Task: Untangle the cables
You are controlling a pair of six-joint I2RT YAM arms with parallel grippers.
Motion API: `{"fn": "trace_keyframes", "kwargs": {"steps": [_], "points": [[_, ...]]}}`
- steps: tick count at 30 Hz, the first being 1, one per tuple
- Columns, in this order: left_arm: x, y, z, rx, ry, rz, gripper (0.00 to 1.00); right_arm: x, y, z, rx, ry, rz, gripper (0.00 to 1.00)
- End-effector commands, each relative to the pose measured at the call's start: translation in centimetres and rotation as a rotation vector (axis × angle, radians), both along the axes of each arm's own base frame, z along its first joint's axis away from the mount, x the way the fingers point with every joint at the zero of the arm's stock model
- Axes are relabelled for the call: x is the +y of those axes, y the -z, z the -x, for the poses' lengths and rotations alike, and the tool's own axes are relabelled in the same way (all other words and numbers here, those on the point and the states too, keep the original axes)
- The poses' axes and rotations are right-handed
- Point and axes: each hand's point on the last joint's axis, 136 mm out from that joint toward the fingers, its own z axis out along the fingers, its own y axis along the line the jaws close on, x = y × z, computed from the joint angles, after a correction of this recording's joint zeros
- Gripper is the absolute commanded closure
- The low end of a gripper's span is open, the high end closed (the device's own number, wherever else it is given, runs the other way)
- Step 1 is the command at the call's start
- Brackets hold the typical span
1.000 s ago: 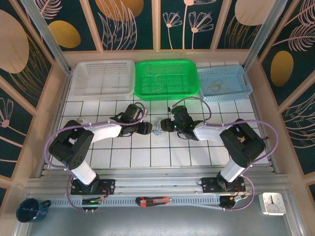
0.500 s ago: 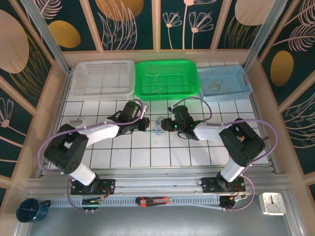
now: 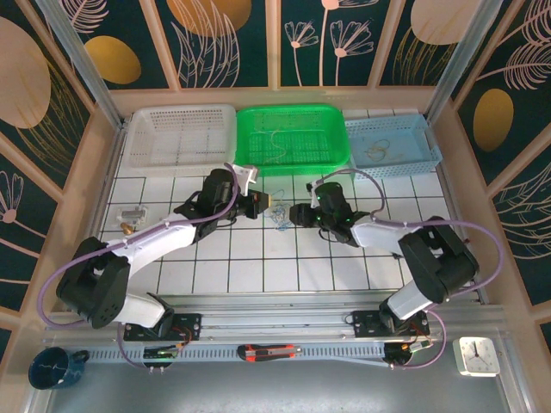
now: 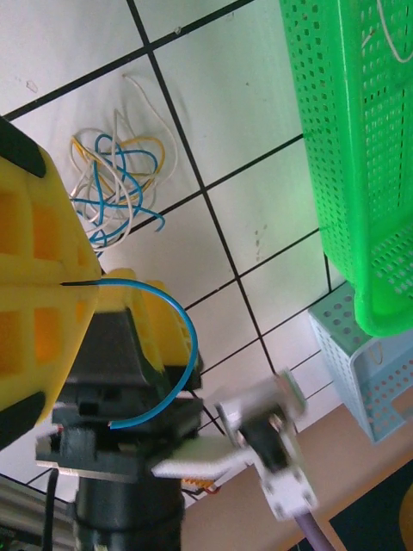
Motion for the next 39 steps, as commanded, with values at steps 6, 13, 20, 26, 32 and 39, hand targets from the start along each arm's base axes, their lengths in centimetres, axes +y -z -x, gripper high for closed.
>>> {"fn": "trace_keyframes", "kwargs": {"steps": [6, 13, 20, 26, 32, 39], "points": [[-0.8, -1.3, 0.4, -0.011, 0.009, 0.108, 1.00, 1.1, -8.2, -0.4, -0.110, -0.033, -0.195, 0.53], [-0.8, -2.7, 0.3, -0.040, 0.002, 0.148, 1.00, 1.9, -13.4, -1.2, -0.184, -0.045, -0.295, 0.47], [-0.5, -5.6, -0.3, -0.077, -0.054, 0.233, 1.00, 2.2, -11.6, -0.3, -0.245, -0.091, -0.258, 0.49], [-0.6, -7.9, -0.6, -0.072, -0.083, 0.322, 1.00, 3.4, -9.8, 3.1, -0.396, -0.197, -0.251, 0.48], [-0.7, -8.6, -0.8, -0.049, -0.094, 0.350, 1.00, 4.6, -10.0, 4.3, -0.471, -0.222, -0.232, 0.48], [-1.0, -10.1, -1.1, -0.030, -0.103, 0.407, 1.00, 5.6, -9.7, 2.7, -0.500, -0.214, -0.205, 0.47]]}}
